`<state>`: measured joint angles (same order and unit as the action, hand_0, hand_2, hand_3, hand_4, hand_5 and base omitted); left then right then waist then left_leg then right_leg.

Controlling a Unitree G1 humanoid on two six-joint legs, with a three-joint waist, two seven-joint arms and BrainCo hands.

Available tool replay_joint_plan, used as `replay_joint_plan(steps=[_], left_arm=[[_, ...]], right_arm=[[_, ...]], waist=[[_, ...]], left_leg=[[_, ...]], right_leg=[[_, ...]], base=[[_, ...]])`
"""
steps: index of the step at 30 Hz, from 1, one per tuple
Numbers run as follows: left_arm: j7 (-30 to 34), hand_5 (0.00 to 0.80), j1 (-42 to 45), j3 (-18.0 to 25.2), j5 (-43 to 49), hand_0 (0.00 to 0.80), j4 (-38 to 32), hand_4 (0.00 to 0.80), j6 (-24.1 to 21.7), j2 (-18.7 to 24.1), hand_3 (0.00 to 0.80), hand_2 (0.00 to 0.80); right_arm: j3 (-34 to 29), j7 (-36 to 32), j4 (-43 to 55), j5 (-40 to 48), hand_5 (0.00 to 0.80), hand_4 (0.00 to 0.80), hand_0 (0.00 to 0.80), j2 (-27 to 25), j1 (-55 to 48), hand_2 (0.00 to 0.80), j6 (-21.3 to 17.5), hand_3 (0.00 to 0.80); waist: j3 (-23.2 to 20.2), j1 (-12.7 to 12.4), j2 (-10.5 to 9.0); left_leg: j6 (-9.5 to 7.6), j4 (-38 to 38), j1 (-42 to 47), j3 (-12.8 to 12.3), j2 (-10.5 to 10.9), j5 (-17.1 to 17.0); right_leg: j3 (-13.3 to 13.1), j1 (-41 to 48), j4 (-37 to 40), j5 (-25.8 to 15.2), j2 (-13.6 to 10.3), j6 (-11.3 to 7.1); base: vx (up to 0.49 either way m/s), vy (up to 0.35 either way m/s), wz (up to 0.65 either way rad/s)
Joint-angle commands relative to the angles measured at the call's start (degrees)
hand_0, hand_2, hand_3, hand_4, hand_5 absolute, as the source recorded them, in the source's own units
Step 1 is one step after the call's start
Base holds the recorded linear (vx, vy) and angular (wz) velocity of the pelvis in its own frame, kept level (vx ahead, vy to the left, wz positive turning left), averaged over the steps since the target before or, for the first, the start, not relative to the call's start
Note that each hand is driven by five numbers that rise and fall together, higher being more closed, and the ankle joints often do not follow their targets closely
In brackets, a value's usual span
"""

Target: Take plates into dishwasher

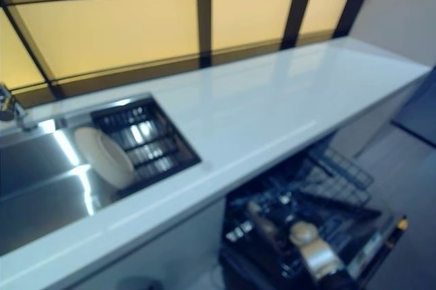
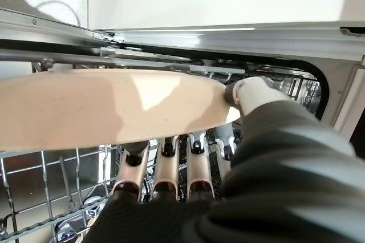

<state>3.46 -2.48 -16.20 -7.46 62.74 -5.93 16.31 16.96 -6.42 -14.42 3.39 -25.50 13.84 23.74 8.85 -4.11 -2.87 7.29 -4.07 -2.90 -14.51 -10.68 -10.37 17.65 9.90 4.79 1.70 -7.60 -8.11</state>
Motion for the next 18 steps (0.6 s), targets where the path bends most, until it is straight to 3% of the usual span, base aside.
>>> replay_joint_plan(steps=[1,18], left_arm=[[0.22,0.0,-4.53,-2.23,2.45,0.0,1.54,0.0,-0.76,-0.01,0.0,0.0],[0.28,0.0,-4.51,-1.96,2.79,0.0,1.8,0.0,-0.66,-0.35,0.0,0.0]], right_arm=[[1.14,1.44,-0.3,-1.41,0.8,0.8,0.8,0.7,5.12,0.8,-2.23,0.8],[0.91,0.72,-1.41,-2.84,0.8,0.8,0.8,1.04,4.29,0.8,-2.34,0.8]], waist=[[-0.15,-1.13,-0.87],[-0.32,-1.06,-0.74]], left_leg=[[-2.06,0.23,-3.27,-1.13,2.13,0.65],[-2.14,0.19,-2.84,-0.9,2.12,0.77]], right_leg=[[-0.98,-2.94,-4.82,-0.5,1.24,3.36],[-0.8,-3.08,-5.28,-0.36,1.26,3.53]], base=[[0.002,0.003,0.04],[0.0,0.0,0.0]])
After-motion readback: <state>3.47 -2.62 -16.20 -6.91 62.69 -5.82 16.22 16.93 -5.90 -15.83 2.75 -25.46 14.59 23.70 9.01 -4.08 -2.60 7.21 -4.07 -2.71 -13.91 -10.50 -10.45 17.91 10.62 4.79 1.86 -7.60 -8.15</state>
